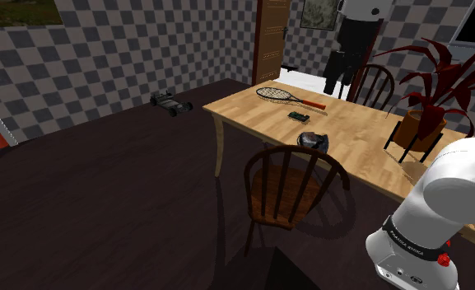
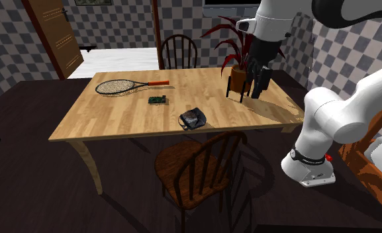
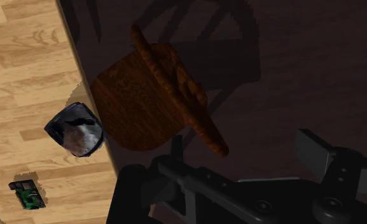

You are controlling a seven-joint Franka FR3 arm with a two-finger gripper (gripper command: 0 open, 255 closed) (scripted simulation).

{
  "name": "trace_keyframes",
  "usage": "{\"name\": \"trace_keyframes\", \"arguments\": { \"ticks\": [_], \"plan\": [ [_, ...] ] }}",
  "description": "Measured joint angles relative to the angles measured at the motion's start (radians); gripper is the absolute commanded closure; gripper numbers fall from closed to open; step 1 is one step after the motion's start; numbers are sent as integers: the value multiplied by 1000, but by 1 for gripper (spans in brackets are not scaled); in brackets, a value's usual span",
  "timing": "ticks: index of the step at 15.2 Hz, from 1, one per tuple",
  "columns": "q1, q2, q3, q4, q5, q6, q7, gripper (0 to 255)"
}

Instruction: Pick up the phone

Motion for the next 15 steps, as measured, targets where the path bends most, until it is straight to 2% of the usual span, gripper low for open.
{"name": "trace_keyframes", "arguments": {
  "ticks": [5, 15],
  "plan": [
    [-27, 42, -44, -25, -21, 68, -26, 0],
    [-113, 241, -207, -89, -77, 336, -128, 0]
  ]
}}
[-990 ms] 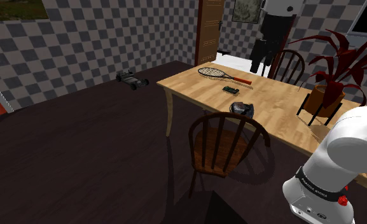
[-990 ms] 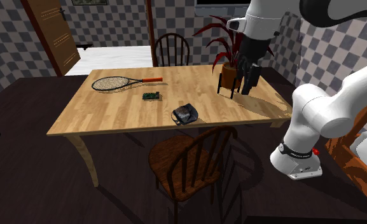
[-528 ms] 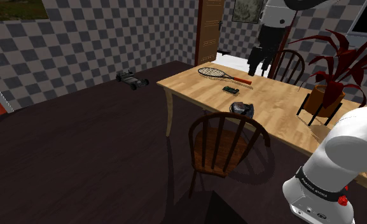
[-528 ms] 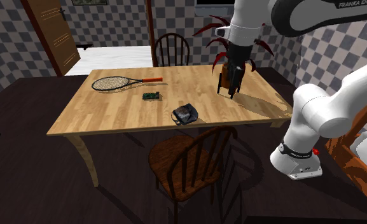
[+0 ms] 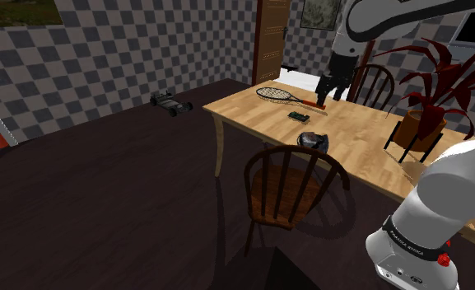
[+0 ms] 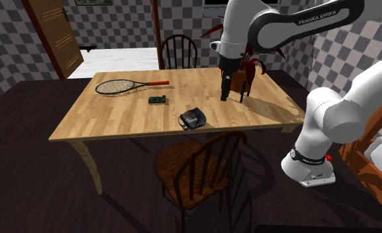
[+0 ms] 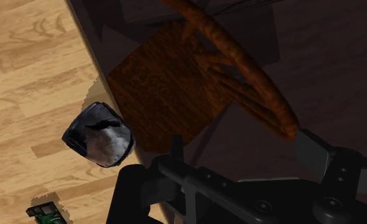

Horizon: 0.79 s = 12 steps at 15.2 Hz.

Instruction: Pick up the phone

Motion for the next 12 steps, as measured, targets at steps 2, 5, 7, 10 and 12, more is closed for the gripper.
{"name": "trace_keyframes", "arguments": {
  "ticks": [2, 5, 7, 10, 12],
  "plan": [
    [-16, 39, -34, -2, -5, 42, -25, 0],
    [-32, 135, -83, 26, -1, 112, -60, 0],
    [-41, 197, -116, 32, 7, 167, -85, 0],
    [-51, 301, -165, 65, 33, 234, -133, 0],
    [-56, 367, -192, 89, 58, 273, -162, 0]
  ]
}}
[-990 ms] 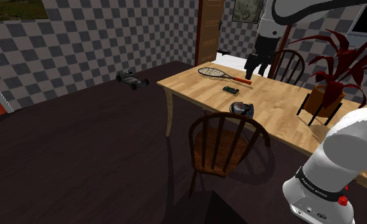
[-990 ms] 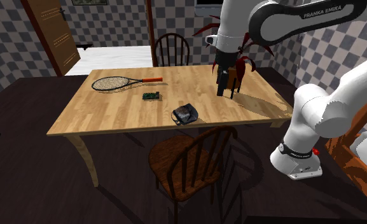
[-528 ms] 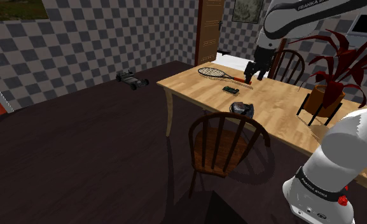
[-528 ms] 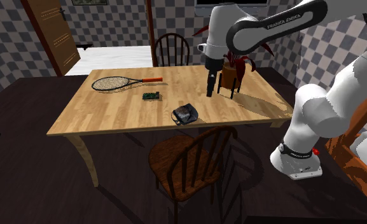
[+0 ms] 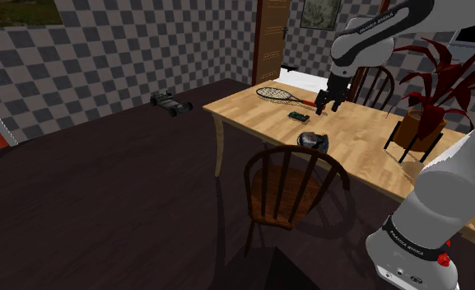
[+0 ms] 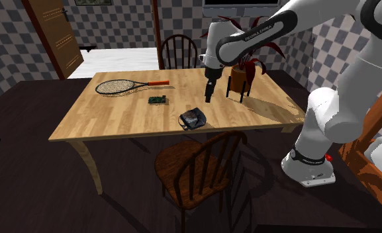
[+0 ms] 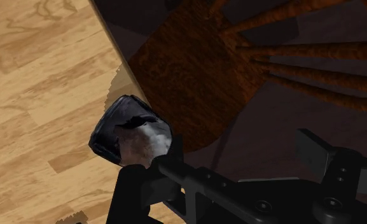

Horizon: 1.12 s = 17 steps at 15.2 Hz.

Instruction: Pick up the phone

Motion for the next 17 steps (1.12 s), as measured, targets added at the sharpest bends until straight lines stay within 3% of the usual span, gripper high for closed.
{"name": "trace_keyframes", "arguments": {
  "ticks": [8, 17],
  "plan": [
    [-41, 288, -80, 147, 171, 103, -161, 0],
    [-188, 639, -67, 407, 398, 124, -344, 0]
  ]
}}
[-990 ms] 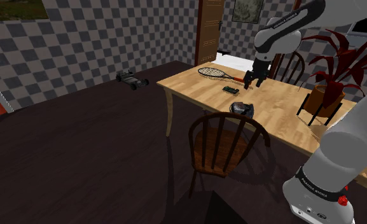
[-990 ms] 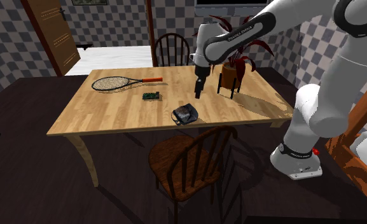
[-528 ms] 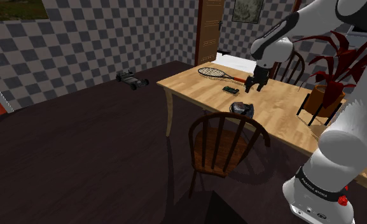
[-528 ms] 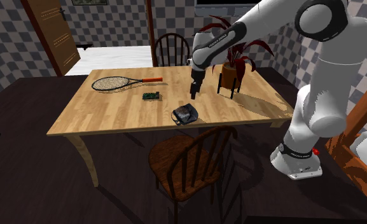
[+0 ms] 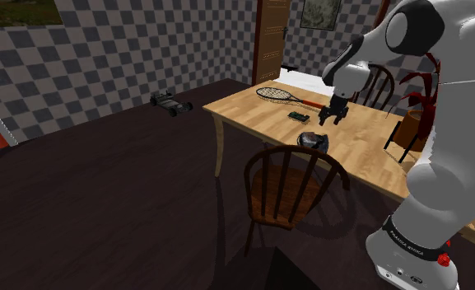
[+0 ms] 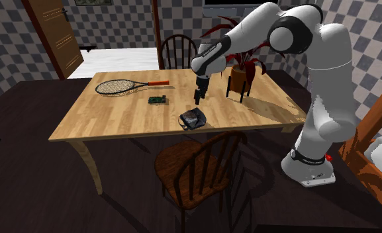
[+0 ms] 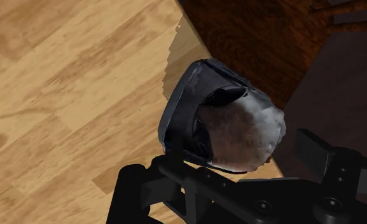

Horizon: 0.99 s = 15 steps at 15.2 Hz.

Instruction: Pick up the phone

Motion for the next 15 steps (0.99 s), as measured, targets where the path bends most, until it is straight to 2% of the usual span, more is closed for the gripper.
{"name": "trace_keyframes", "arguments": {
  "ticks": [7, 15],
  "plan": [
    [-126, 243, 39, 243, 96, -36, -47, 0],
    [-152, 329, 67, 275, 132, 14, -73, 0]
  ]
}}
